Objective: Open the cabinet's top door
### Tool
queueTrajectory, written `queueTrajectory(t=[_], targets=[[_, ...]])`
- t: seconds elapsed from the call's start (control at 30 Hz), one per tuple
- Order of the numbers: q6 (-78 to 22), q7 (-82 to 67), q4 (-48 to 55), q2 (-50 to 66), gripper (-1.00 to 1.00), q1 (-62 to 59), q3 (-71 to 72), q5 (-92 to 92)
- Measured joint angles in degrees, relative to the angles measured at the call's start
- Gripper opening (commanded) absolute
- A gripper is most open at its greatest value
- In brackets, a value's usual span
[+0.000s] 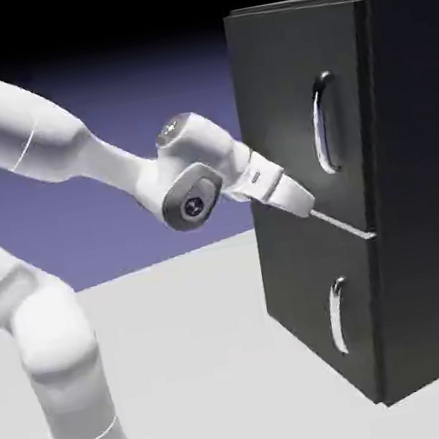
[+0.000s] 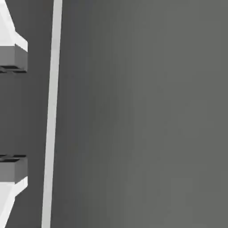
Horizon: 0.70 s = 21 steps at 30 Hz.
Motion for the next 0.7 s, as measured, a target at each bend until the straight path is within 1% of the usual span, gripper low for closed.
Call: queueTrajectory(t=[0.7], targets=[[-7.95, -45.81, 3.67, -21.57, 0.00, 20.31, -23.79, -52.33]])
